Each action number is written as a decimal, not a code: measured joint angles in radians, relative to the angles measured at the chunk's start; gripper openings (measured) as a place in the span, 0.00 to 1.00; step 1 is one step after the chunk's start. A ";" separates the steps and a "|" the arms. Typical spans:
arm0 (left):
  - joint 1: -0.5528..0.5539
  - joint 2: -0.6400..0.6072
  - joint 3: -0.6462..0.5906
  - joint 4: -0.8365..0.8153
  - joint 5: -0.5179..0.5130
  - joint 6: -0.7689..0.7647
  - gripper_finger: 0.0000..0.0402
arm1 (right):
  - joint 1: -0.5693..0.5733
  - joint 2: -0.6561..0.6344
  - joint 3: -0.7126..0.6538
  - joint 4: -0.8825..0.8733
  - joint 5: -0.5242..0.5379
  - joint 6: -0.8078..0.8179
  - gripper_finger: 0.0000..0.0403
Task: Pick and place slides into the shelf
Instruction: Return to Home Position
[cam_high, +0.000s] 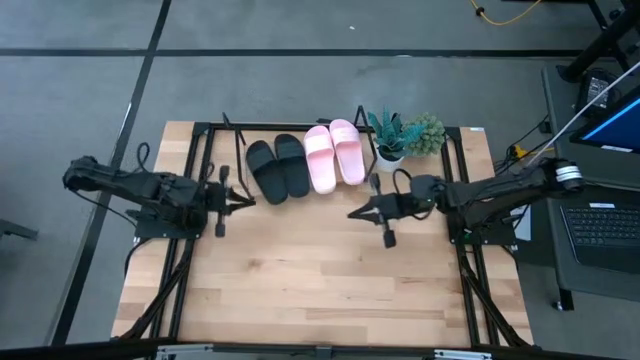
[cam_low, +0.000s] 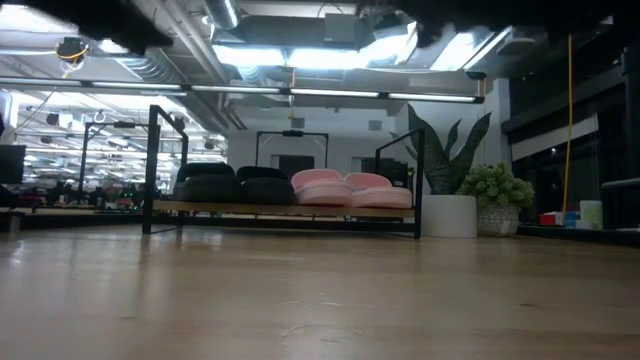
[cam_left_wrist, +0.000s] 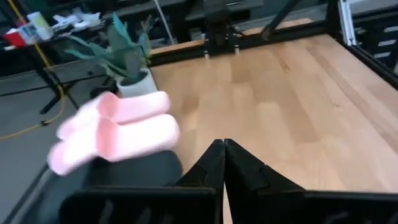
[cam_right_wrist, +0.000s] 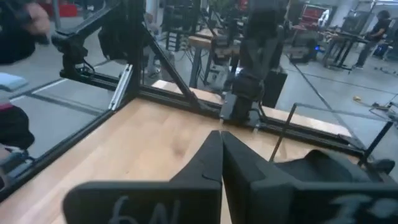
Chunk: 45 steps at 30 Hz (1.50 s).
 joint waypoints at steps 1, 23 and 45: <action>0.007 -0.026 -0.050 0.038 0.015 0.001 0.00 | 0.000 -0.021 -0.031 0.009 -0.001 0.015 0.01; 0.175 -0.442 -0.427 0.215 0.285 -0.043 0.00 | -0.088 -0.601 -0.296 -0.225 -0.105 0.056 0.01; 0.252 -0.442 -0.520 0.368 0.279 -0.029 0.00 | -0.094 -0.733 -0.640 -0.008 -0.094 0.082 0.01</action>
